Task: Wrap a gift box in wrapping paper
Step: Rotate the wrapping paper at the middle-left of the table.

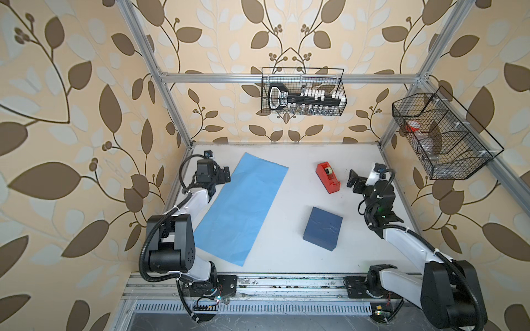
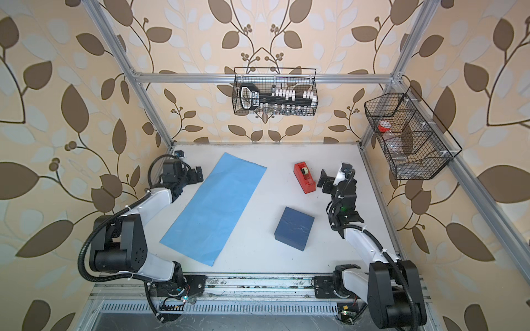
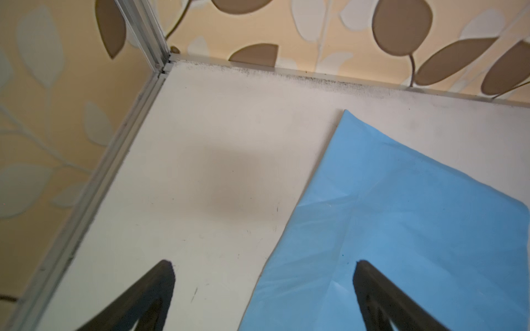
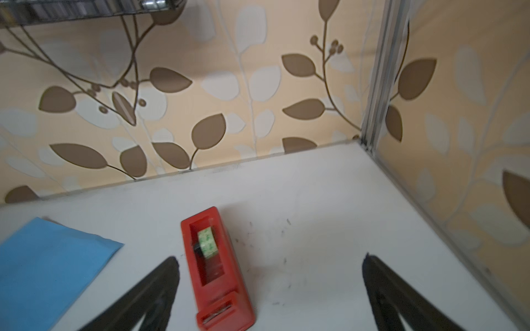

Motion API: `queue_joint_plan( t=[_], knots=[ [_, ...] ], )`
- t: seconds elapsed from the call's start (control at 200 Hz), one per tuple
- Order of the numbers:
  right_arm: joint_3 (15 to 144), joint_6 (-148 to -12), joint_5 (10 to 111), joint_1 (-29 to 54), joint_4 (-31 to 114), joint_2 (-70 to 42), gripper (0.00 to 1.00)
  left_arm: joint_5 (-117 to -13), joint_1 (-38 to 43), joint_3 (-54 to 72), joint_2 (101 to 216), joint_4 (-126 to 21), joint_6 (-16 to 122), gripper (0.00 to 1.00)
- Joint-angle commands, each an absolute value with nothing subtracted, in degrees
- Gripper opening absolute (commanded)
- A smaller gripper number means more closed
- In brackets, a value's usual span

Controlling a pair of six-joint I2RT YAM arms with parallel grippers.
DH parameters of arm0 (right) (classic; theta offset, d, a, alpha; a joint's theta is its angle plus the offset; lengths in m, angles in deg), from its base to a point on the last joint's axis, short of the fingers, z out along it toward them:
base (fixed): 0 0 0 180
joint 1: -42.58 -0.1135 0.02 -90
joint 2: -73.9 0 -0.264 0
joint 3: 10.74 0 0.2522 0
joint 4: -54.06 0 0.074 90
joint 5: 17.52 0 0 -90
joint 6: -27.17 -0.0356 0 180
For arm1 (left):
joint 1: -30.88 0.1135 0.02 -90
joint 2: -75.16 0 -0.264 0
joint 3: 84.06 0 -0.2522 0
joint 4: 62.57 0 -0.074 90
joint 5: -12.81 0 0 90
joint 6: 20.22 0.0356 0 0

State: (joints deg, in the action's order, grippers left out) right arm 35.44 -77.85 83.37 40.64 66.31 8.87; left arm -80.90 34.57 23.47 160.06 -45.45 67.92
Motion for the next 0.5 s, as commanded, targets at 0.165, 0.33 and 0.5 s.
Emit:
queue_joint_plan(
  t=[0.165, 0.33, 0.5],
  knots=[
    [58.1, -86.0, 73.2, 29.6, 45.7, -6.3, 1.00, -82.2, 35.0, 9.9, 158.1, -12.1, 58.2, 0.99],
    [77.7, -80.4, 70.6, 20.2, 36.8, -22.5, 1.00, -71.9, 38.7, 18.9, 153.1, -19.1, 59.6, 0.99],
    [93.4, -82.2, 67.3, 15.4, 31.9, -38.7, 1.00, -67.7, 38.5, 18.8, 153.1, -15.6, 72.7, 0.99]
  ],
)
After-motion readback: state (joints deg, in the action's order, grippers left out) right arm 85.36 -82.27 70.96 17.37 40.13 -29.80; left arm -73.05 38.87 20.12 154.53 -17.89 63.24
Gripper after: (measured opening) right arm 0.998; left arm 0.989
